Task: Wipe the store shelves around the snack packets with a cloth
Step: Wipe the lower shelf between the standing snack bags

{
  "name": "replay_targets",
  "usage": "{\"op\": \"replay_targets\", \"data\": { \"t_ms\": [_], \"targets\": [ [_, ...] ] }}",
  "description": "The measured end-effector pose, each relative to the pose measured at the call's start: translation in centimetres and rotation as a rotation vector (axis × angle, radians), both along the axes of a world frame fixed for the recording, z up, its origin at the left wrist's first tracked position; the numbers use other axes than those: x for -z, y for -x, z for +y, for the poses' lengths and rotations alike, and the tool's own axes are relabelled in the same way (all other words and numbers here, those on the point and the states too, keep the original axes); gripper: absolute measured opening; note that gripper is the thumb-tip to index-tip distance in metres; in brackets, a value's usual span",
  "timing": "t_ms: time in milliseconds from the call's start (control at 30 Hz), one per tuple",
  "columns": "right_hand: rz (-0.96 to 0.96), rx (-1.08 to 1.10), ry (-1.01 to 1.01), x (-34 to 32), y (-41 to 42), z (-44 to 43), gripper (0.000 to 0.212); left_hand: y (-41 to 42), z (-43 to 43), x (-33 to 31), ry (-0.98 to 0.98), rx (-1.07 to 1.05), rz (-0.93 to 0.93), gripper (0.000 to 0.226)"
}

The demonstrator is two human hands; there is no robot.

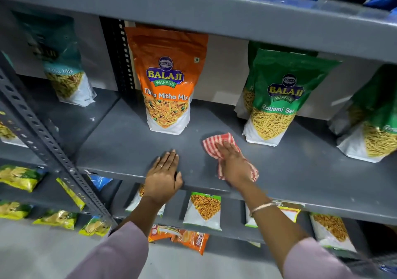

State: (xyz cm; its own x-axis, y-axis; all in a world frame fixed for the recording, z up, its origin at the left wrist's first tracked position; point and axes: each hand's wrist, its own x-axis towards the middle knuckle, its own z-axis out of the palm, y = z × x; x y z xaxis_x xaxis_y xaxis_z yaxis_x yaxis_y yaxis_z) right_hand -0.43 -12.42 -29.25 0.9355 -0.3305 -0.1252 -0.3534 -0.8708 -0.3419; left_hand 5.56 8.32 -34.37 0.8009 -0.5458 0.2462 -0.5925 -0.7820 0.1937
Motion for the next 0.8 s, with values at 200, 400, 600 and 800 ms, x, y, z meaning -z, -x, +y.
{"op": "replay_targets", "data": {
  "t_ms": [200,400,600,800],
  "targets": [
    [0.041,-0.224,-0.127,-1.3,6.0,1.9,0.046,0.1,0.1,0.0,-0.010,0.013,-0.017,0.055],
    [-0.177,0.092,-0.336,-2.4,2.2,-0.8,0.043,0.2,0.0,-0.1,0.020,0.008,-0.036,0.053],
    [-0.063,0.128,0.140,1.8,-3.3,4.7,0.056,0.1,-0.1,-0.2,-0.012,0.011,-0.025,0.056],
    [-0.027,0.391,0.125,1.4,-8.1,0.9,0.067,-0.3,-0.1,0.0,0.012,0.025,-0.032,0.058]
  ]
}}
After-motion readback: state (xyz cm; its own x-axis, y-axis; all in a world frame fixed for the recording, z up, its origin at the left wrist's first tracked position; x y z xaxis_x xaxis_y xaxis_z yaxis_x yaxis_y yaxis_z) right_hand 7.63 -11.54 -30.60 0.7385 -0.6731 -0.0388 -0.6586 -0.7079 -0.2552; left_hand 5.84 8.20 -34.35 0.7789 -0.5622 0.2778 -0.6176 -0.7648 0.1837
